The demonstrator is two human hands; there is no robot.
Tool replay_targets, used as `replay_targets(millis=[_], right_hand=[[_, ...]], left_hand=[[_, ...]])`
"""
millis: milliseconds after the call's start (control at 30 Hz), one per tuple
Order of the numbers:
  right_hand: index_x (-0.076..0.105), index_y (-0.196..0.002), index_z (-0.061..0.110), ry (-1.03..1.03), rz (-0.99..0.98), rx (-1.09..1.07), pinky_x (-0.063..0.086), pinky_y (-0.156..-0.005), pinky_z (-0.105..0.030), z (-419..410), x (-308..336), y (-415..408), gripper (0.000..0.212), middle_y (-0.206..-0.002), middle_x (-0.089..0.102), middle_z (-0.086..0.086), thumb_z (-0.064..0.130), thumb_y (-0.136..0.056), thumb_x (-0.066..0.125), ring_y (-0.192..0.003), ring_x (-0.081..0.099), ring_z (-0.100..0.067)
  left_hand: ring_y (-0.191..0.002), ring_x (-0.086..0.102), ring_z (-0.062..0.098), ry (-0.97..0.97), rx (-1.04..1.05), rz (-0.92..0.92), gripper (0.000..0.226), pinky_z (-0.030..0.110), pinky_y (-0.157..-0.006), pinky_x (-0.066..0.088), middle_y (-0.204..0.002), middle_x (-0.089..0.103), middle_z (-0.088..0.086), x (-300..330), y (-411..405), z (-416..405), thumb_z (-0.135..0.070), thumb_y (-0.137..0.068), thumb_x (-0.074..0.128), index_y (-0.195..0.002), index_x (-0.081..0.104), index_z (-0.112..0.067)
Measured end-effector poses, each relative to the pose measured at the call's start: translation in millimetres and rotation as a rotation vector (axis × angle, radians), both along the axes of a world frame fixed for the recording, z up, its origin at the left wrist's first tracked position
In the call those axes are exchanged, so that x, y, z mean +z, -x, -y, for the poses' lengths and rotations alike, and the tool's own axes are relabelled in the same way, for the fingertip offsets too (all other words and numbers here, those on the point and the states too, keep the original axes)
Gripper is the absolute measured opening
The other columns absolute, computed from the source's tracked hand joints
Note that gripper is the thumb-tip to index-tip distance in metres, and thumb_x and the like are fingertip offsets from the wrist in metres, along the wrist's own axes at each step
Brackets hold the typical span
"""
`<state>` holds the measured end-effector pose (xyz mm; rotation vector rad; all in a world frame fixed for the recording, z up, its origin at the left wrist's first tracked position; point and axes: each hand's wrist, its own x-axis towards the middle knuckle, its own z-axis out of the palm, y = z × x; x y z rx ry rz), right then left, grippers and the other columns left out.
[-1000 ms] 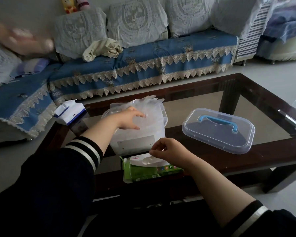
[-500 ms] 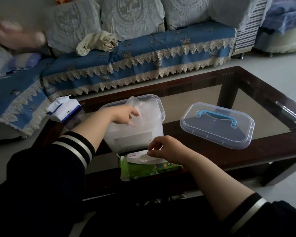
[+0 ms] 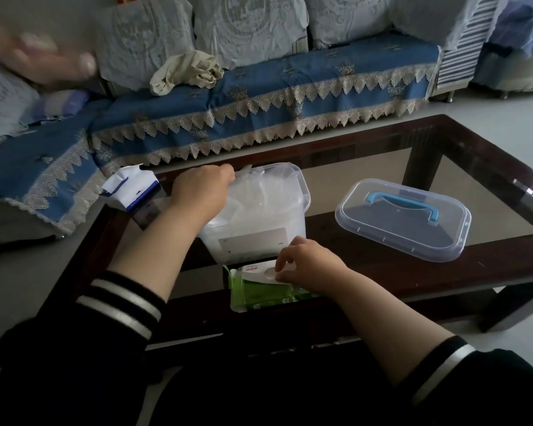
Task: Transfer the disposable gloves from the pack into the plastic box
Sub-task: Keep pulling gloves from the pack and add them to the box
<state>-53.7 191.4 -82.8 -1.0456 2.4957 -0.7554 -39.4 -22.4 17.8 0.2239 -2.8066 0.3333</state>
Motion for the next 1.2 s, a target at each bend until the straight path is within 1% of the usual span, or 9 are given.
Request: replay_targets(millis=[100, 200, 300, 367, 467, 600, 767, 934, 1200], right_hand=[[0.069, -0.108, 0.034, -0.070, -0.096, 0.016, 0.046, -0.086, -0.034, 3.2, -1.6, -2.2, 0.023, -0.118, 0.044, 0.006, 0.042, -0.086, 0.065, -0.113, 0.041, -0.014], [0.068, -0.114, 0.036, -0.111, -0.133, 0.033, 0.040, -0.081, -0.030, 6.9, -2.0, -7.0, 0.026, -0.120, 0.044, 0.005, 0.041, -0.091, 0.059, -0.115, 0.040, -0.016], [0.069, -0.112, 0.033, -0.118, -0.169, 0.054, 0.039, -0.080, -0.031, 7.4, -5.8, -9.2, 0.026, -0.118, 0.044, 0.002, 0.040, -0.096, 0.051, -0.112, 0.043, -0.019], [0.070, -0.109, 0.027, -0.124, -0.204, 0.053, 0.040, -0.075, -0.032, 7.4, -9.9, -10.2, 0.027, -0.114, 0.044, 0.000, 0.038, -0.098, 0.048, -0.106, 0.048, -0.022], [0.069, -0.110, 0.023, -0.176, -0.278, 0.073, 0.044, -0.074, -0.036, 10.1, -13.6, -12.4, 0.026, -0.109, 0.044, -0.004, 0.033, -0.098, 0.048, -0.100, 0.054, -0.029], [0.067, -0.114, 0.017, -0.201, -0.324, 0.071, 0.046, -0.077, -0.038, 12.7, -19.1, -12.5, 0.028, -0.110, 0.047, -0.006, 0.031, -0.096, 0.050, -0.102, 0.054, -0.030], [0.062, -0.108, 0.008, -0.274, -0.415, 0.057, 0.040, -0.068, -0.037, 16.6, -20.7, -14.1, 0.019, -0.112, 0.051, -0.009, 0.011, -0.092, 0.051, -0.103, 0.055, -0.031], [0.052, -0.117, 0.006, -0.298, -0.471, 0.073, 0.035, -0.070, -0.035, 16.7, -19.2, -15.1, 0.024, -0.119, 0.049, -0.012, 0.009, -0.095, 0.044, -0.109, 0.053, -0.031], [0.052, -0.100, 0.014, 0.122, -0.197, -0.089, 0.043, -0.080, -0.037, 4.4, -12.5, -13.8, 0.008, -0.111, 0.046, -0.005, 0.012, -0.095, 0.046, -0.107, 0.043, -0.021]], left_hand=[[-0.067, 0.063, 0.029, -0.147, -0.074, -0.230, 0.021, 0.031, -0.051, 0.038, -0.079, 0.067, 0.010, -8.9, -29.5, -24.3, -0.013, -0.102, 0.041, -0.112, 0.059, -0.011], [-0.058, 0.061, 0.018, -0.349, -0.105, -0.184, 0.031, 0.026, -0.048, 0.043, -0.071, 0.065, 0.001, -31.8, -58.8, -52.4, -0.031, -0.103, 0.036, -0.105, 0.061, -0.013], [-0.076, 0.063, 0.017, -0.480, -0.015, 0.069, 0.030, 0.029, -0.059, 0.045, -0.085, 0.068, -0.002, -59.7, -70.7, -65.5, -0.046, -0.098, 0.048, -0.101, 0.064, -0.020], [-0.102, 0.061, 0.017, -0.522, 0.034, 0.277, 0.036, 0.032, -0.077, 0.049, -0.114, 0.067, -0.002, -75.4, -74.9, -64.3, -0.046, -0.093, 0.059, -0.120, 0.060, -0.023], [-0.130, 0.040, 0.020, -0.517, 0.006, 0.471, 0.070, 0.036, -0.104, 0.039, -0.145, 0.047, -0.005, -91.7, -76.3, -58.3, -0.047, -0.085, 0.069, -0.145, 0.040, -0.025], [-0.133, 0.032, 0.022, -0.423, -0.042, 0.492, 0.087, 0.037, -0.110, 0.032, -0.155, 0.032, -0.009, -103.7, -73.1, -58.5, -0.049, -0.078, 0.074, -0.150, 0.031, -0.024], [-0.133, 0.032, 0.021, -0.494, -0.039, 0.464, 0.084, 0.038, -0.111, 0.030, -0.153, 0.034, -0.010, -108.0, -73.1, -54.9, -0.053, -0.079, 0.072, -0.149, 0.034, -0.026], [-0.138, 0.021, 0.022, -0.563, 0.020, 0.474, 0.081, 0.047, -0.114, 0.019, -0.154, 0.028, -0.015, -111.3, -75.3, -56.1, -0.060, -0.080, 0.066, -0.148, 0.031, -0.034], [-0.131, 0.026, 0.023, -0.741, 0.025, 0.426, 0.074, 0.043, -0.112, 0.028, -0.138, 0.037, -0.009, -118.1, -72.2, -51.4, -0.046, -0.077, 0.076, -0.141, 0.041, -0.042]])
